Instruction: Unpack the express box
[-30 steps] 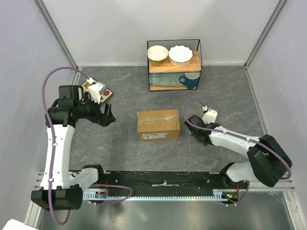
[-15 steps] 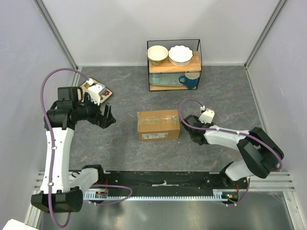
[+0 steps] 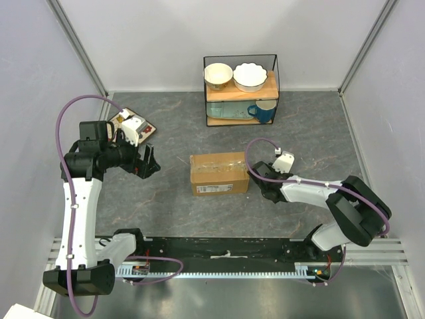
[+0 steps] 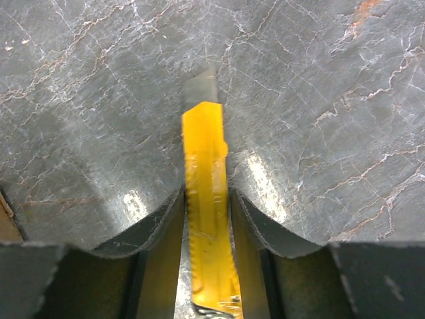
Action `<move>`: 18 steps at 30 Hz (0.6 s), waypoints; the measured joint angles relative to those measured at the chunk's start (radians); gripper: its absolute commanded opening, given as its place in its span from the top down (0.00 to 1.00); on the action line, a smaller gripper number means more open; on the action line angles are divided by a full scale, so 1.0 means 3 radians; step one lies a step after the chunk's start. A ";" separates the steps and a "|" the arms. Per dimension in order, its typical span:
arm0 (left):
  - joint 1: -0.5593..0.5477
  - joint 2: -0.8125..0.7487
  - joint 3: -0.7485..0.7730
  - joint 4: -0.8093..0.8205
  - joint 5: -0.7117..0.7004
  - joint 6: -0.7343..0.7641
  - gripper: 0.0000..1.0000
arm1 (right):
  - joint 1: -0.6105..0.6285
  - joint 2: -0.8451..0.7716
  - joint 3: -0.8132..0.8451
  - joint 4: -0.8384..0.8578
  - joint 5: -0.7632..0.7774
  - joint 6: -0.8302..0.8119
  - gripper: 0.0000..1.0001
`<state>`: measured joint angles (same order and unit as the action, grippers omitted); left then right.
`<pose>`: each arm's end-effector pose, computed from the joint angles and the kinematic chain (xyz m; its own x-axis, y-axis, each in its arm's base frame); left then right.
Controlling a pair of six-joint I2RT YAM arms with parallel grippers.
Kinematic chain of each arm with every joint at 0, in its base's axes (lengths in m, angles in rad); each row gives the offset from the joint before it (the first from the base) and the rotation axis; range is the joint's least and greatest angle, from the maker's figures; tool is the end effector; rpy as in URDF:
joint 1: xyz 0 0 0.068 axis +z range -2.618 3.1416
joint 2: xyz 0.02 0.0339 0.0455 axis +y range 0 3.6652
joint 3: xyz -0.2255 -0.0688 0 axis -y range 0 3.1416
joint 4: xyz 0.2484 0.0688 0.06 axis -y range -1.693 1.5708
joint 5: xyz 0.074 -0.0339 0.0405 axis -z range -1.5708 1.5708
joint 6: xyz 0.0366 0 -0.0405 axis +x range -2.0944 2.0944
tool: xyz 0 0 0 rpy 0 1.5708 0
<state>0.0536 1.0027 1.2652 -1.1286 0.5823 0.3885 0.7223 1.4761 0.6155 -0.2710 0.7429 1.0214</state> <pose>0.1915 -0.0099 0.3463 -0.5862 0.2854 -0.7582 0.5760 0.8050 -0.1423 0.2032 0.1461 0.0974 -0.5858 0.3210 -0.7442 0.4376 0.8982 0.0429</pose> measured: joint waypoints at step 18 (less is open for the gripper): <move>0.0000 0.0001 0.0018 -0.0001 0.0003 -0.0001 0.01 | 0.0238 -0.0057 0.0001 -0.0231 0.0000 0.0215 0.66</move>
<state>0.0536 1.0031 1.2705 -1.1290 0.5831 0.3882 0.7937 1.4590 0.6159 -0.3405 0.7429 1.0859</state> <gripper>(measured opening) 0.991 0.466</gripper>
